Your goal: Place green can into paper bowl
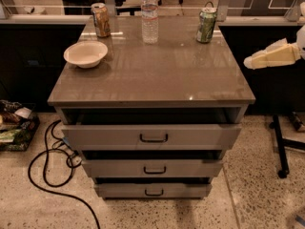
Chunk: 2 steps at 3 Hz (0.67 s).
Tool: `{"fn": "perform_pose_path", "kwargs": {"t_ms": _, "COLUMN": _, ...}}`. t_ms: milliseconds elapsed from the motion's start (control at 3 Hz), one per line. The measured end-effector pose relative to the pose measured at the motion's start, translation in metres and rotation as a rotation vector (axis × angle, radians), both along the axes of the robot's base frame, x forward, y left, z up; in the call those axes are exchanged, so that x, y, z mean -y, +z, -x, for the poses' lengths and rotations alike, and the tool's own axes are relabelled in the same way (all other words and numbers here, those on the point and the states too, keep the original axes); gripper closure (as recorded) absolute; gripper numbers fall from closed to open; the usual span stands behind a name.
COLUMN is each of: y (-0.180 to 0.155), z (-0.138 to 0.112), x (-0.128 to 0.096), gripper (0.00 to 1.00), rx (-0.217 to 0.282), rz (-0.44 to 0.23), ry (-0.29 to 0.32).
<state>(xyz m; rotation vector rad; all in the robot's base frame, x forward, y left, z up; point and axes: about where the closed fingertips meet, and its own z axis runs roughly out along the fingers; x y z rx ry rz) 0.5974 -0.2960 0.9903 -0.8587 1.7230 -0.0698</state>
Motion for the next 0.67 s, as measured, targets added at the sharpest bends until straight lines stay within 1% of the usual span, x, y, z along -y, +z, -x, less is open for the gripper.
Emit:
{"fn": "perform_pose_path", "kwargs": {"t_ms": 333, "y": -0.001, "z": -0.013, "x": -0.003, "gripper": 0.0, "rx": 0.029, "rz": -0.035, "ry": 0.005}}
{"fn": "perform_pose_path", "kwargs": {"t_ms": 667, "y": -0.008, "z": -0.066, "x": 0.006, "gripper": 0.0, "rx": 0.107, "rz": -0.167, "ry": 0.009}}
